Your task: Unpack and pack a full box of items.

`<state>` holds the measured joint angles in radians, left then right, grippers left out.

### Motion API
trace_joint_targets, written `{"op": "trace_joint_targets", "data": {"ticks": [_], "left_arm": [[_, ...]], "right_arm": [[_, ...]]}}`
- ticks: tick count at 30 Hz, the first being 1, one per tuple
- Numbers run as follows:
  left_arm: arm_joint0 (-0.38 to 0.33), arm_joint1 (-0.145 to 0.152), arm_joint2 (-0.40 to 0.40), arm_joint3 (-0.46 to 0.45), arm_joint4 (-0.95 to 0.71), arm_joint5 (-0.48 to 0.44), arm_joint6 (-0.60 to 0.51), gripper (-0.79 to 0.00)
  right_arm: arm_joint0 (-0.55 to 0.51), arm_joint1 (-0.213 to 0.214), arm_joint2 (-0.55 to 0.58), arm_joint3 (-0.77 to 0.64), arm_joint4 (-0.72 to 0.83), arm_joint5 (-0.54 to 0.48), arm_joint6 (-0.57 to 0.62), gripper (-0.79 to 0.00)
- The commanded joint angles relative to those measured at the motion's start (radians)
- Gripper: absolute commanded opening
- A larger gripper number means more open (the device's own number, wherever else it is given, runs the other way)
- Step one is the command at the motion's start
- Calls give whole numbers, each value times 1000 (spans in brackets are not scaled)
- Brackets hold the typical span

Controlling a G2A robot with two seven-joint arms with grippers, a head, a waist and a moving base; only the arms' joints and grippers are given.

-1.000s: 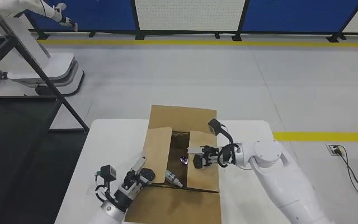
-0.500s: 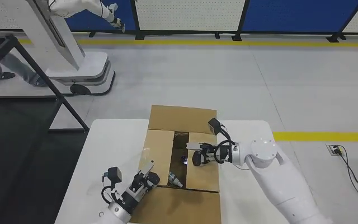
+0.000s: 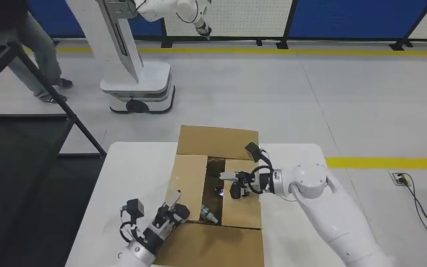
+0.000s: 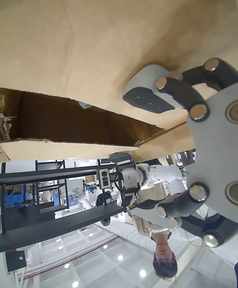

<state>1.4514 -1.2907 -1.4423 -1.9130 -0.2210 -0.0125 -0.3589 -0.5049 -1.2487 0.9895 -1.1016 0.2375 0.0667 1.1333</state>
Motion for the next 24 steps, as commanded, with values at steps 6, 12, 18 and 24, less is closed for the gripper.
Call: {"op": "trace_joint_targets", "data": {"ticks": [6, 12, 18, 24], "left_arm": [[57, 1, -109, -89, -203, -20, 21, 0], [126, 2, -264, -100, -411, -72, 63, 0], [180, 4, -378, -39, -534, -125, -1, 0], [245, 27, -471, 63, -472, -92, -302, 0]], "right_arm": [[4, 1, 2, -1, 2, 5, 2, 0], [7, 2, 4, 0, 8, 0, 2, 0], [0, 10, 26, -30, 35, -65, 69, 0], [-33, 32, 91, -79, 26, -108, 57, 0]]}}
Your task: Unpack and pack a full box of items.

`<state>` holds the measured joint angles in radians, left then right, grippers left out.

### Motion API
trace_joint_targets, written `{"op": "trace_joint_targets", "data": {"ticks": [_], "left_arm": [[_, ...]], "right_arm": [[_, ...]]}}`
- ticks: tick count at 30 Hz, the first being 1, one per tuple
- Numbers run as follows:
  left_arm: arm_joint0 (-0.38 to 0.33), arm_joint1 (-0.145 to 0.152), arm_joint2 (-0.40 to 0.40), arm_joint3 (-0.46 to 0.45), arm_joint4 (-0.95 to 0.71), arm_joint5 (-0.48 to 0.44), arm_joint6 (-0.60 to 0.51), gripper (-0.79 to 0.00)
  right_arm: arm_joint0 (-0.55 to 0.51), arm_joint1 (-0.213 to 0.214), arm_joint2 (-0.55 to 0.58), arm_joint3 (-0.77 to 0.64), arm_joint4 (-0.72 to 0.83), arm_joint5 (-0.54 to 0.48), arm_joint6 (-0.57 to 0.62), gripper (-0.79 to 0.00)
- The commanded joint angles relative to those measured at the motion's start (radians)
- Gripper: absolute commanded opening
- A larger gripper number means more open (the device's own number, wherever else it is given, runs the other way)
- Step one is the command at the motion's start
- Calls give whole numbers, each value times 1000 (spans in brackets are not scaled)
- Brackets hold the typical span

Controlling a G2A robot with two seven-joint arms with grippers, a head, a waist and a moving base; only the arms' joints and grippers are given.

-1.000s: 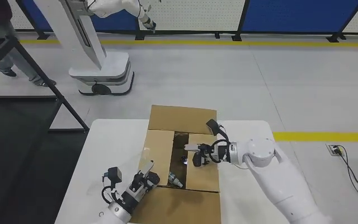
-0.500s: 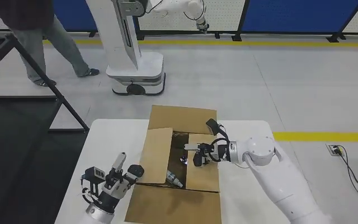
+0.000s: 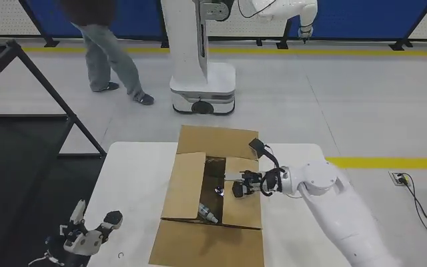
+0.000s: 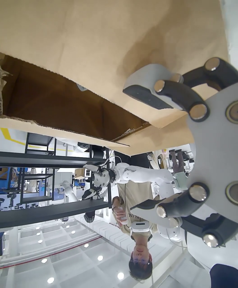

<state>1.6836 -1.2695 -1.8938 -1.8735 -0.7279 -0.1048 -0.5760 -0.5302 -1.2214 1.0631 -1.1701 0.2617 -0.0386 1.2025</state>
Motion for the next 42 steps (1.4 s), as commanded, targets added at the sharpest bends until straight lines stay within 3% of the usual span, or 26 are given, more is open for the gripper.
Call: {"op": "trace_joint_targets", "data": {"ticks": [1, 5, 10, 15, 18, 23, 28, 37, 42], "left_arm": [[21, 11, -28, 38, 54, 11, -142, 0], [39, 29, -70, 75, 124, 36, -316, 0], [48, 43, -50, 76, 207, 43, -451, 0], [50, 47, 10, 32, 238, 57, -475, 0], [58, 46, 54, -1, 245, 48, -462, 0], [69, 41, 93, -47, 171, 69, -400, 0], [61, 39, 111, -96, 39, 175, -327, 0], [-17, 26, 168, -183, -106, 269, -18, 0], [-101, 19, 243, -201, -74, 245, 145, 0]], "right_arm": [[-15, 9, 34, -21, 0, -4, -28, 0], [-57, 30, 101, -93, -12, -4, -46, 0], [-127, 53, 168, -199, -37, 25, -63, 0], [-179, 67, 211, -250, -51, 44, -105, 0], [-202, 73, 244, -262, -82, 81, -195, 0], [-202, 73, 244, -262, -82, 81, -195, 0], [-217, 72, 246, -265, -60, 75, -228, 0], [-129, 65, 266, -95, 27, 38, -330, 0], [-126, 65, 268, -91, 25, 41, -338, 0]]}}
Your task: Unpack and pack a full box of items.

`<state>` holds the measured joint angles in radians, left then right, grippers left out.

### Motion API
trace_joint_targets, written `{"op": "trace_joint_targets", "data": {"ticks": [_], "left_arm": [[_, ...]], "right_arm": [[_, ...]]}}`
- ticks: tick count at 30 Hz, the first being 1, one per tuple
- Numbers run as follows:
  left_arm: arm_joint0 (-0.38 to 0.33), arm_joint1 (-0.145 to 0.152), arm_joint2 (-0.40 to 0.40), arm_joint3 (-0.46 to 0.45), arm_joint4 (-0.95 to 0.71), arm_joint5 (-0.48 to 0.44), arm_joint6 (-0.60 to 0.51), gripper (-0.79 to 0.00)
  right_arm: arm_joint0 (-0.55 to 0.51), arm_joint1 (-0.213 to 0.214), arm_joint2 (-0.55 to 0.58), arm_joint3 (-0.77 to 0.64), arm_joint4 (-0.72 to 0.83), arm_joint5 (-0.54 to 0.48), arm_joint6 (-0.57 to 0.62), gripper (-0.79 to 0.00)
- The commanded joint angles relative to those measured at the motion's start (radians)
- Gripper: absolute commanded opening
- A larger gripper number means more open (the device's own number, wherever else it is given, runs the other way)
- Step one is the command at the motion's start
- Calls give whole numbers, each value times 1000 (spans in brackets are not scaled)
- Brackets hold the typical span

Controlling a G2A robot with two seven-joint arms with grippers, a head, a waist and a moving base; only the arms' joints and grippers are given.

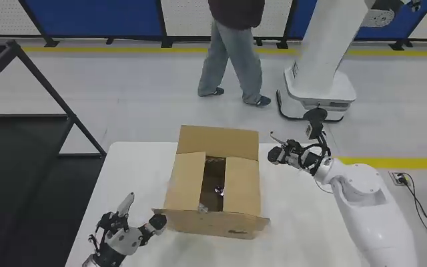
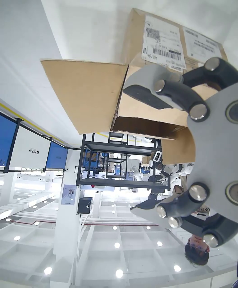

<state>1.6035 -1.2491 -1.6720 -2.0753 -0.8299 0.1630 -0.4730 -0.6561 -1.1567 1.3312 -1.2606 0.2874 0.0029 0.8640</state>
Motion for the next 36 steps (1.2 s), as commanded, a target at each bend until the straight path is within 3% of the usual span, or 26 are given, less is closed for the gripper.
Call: {"op": "trace_joint_targets", "data": {"ticks": [1, 9, 14, 20, 24, 31, 36], "left_arm": [[-32, -3, 33, 3, 46, -37, 58, 0], [-32, -3, 33, 3, 46, -37, 58, 0], [-62, -5, 57, 18, 41, -31, 106, 0], [-171, -16, 135, 73, 24, -8, 250, 0], [-238, -23, 184, 107, 30, 4, 325, 0], [-292, -29, 232, 150, 58, 3, 345, 0], [-321, -32, 252, 177, 62, 18, 365, 0]], "right_arm": [[-1, 0, 0, -1, 0, 0, 1, 0], [31, -8, -19, 74, 28, 15, -42, 0], [143, -27, -72, 266, 29, -31, -72, 0], [290, -66, -158, 536, 37, -109, -71, 0], [299, -69, -163, 549, 33, -106, -81, 0], [273, -74, -167, 539, 51, -98, -107, 0], [281, -101, -202, 590, 101, -162, -89, 0]]}}
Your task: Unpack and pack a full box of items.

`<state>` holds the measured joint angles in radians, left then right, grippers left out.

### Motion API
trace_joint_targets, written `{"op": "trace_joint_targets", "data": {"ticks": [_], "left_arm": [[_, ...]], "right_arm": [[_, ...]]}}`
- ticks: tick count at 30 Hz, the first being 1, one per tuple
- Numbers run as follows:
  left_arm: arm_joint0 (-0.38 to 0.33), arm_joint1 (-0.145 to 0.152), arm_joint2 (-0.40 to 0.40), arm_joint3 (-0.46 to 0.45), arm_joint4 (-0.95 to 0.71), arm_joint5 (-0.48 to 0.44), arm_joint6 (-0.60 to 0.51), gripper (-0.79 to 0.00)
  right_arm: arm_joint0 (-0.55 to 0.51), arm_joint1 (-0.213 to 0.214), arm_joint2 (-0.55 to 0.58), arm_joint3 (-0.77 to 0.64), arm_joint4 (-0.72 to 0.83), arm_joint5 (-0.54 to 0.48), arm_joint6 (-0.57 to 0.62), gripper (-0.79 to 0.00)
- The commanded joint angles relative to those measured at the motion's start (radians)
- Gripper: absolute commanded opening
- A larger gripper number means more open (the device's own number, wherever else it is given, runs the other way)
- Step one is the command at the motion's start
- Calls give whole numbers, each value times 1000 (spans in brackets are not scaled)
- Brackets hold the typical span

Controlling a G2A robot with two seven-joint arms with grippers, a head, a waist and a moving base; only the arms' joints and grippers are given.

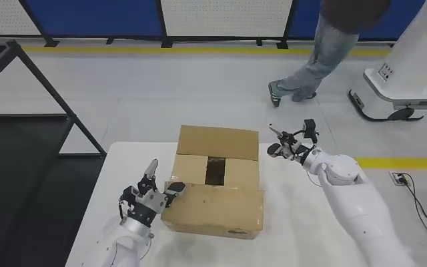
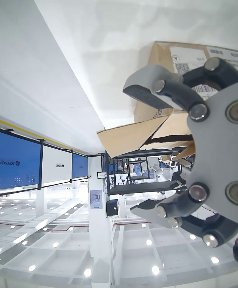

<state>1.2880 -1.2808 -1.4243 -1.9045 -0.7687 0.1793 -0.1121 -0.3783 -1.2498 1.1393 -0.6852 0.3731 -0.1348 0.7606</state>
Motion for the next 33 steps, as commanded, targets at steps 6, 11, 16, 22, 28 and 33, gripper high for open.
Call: {"op": "trace_joint_targets", "data": {"ticks": [6, 11, 16, 22, 28, 33], "left_arm": [[-27, -4, 12, 27, 0, 13, 16, 0], [-33, -5, 12, 33, 0, 21, 16, 0], [-29, -5, 8, 39, -2, 24, 10, 0], [-22, -5, 5, 42, -6, 29, -1, 0], [-16, -5, 8, 41, -3, 31, -19, 0], [-4, -5, 7, 34, 0, 27, -34, 0]], "right_arm": [[41, -50, -70, 109, 28, -141, 6, 0], [82, -85, -101, 189, 63, -195, 26, 0], [117, -112, -104, 245, 128, -240, 89, 0], [146, -116, -79, 278, 174, -307, 163, 0], [146, -101, -49, 249, 190, -345, 258, 0], [128, -84, -37, 188, 171, -335, 355, 0]]}}
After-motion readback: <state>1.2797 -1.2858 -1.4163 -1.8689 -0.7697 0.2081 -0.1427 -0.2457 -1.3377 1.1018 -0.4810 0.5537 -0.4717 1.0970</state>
